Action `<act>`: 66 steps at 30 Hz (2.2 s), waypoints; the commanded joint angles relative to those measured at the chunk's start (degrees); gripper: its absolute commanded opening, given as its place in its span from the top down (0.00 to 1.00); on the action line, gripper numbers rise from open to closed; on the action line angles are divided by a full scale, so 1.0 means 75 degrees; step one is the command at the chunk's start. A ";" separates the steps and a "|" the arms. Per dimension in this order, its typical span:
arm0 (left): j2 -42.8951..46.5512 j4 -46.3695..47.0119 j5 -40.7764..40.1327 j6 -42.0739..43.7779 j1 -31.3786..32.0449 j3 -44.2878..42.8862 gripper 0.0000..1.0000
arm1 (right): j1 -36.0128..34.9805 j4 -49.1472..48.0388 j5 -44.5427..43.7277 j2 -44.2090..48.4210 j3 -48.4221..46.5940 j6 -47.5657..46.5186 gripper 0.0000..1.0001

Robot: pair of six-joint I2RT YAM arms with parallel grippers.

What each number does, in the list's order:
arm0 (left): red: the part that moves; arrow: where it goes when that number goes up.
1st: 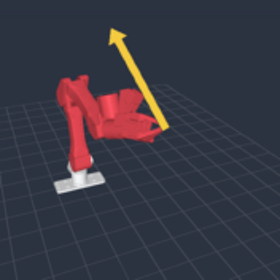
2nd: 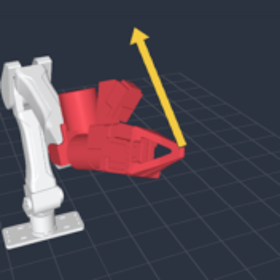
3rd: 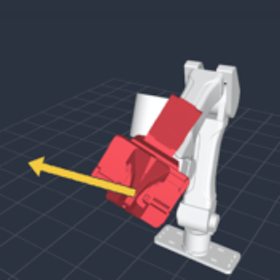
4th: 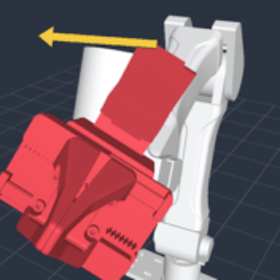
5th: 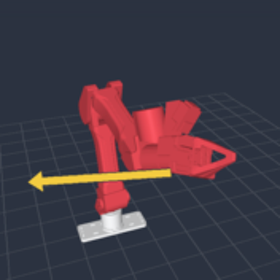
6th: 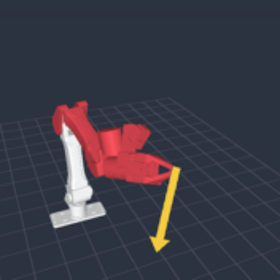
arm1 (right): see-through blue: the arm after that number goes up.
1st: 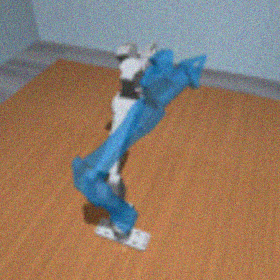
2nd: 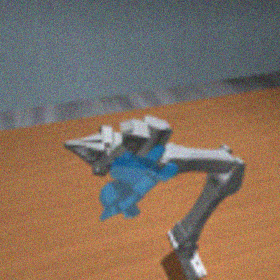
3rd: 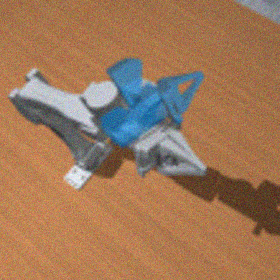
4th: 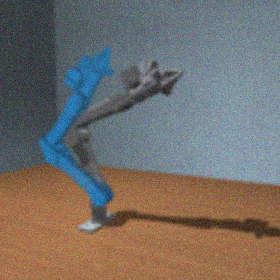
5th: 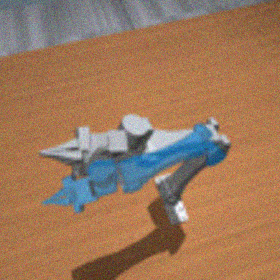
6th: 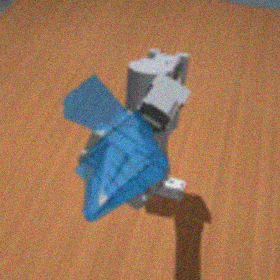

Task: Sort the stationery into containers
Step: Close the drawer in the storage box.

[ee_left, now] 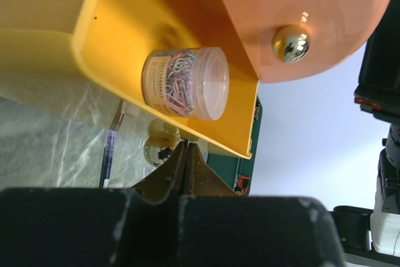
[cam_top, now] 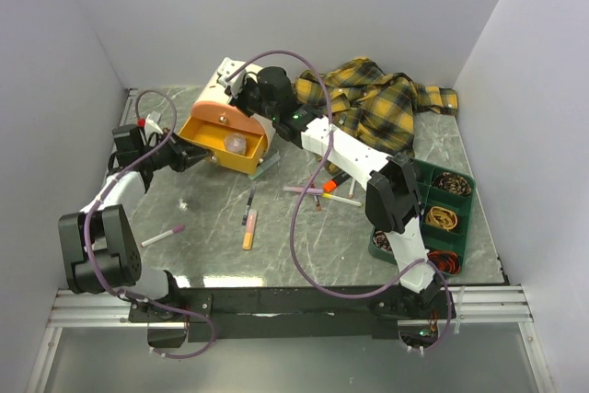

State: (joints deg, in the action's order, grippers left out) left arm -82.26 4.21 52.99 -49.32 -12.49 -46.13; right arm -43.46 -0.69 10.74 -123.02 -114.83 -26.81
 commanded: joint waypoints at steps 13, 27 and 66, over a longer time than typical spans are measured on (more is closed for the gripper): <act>-0.0868 0.0892 0.0188 -0.0232 0.0341 -0.1033 0.99 | 0.0041 0.0267 0.0161 -0.0261 -0.0042 0.0234 1.00; -0.1981 0.1208 0.0153 -0.0233 0.0505 -0.2006 0.99 | 0.0006 0.0256 0.0208 -0.0378 -0.0053 0.0281 1.00; -0.1558 0.0704 0.1922 -0.0150 0.0189 -0.2556 0.39 | 0.0029 0.0502 -0.0014 -0.0531 -0.0299 0.0059 1.00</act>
State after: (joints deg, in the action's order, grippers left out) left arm -92.18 3.44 64.79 -47.72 -11.99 -63.44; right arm -43.46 -2.33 11.62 -124.99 -116.25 -26.48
